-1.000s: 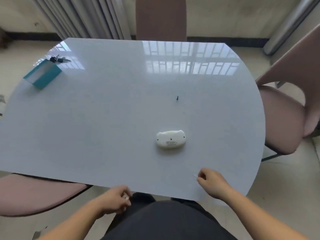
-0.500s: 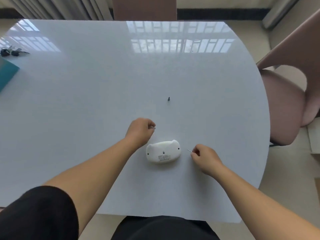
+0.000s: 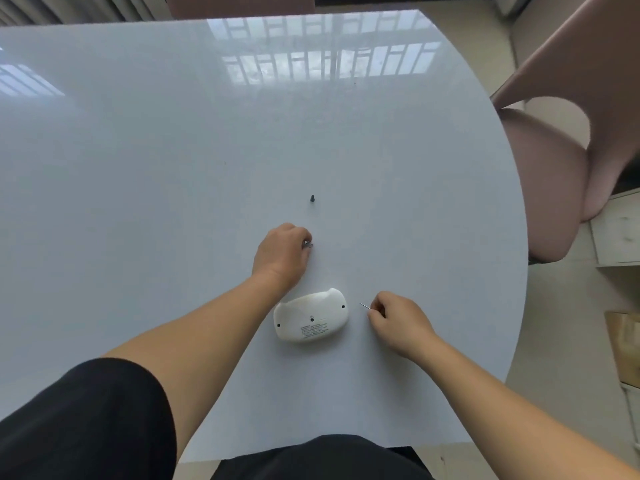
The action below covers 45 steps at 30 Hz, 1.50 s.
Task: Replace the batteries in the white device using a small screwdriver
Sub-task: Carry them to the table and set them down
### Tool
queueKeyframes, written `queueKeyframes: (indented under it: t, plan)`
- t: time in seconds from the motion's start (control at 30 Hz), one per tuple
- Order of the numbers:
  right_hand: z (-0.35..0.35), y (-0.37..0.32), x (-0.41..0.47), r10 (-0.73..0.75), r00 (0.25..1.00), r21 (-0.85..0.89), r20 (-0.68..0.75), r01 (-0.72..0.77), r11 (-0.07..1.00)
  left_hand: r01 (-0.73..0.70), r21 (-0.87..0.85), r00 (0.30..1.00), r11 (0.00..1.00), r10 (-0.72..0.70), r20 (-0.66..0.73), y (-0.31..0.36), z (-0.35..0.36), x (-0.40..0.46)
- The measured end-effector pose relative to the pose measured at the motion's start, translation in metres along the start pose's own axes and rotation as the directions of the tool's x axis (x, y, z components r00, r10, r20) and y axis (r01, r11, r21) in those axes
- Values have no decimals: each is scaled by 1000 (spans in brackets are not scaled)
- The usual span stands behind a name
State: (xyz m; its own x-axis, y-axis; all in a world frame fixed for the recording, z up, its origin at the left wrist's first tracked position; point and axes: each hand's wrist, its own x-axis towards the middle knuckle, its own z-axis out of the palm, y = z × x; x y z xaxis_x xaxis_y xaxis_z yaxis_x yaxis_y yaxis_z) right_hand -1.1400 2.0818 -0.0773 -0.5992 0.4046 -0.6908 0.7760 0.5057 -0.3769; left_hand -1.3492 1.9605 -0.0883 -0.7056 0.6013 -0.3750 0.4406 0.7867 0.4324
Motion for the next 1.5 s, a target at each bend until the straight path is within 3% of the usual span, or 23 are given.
queueKeyframes:
  t: [0.6,1.5]
  plan:
    - [1,-1,2,25,1000,18,-7,-25,1000,-16,-44,994,999,11,-108,-1,3,1]
    - [1,-2,3,52,999,30,5,-52,998,-29,-72,991,997,19,-136,-9,0,-7]
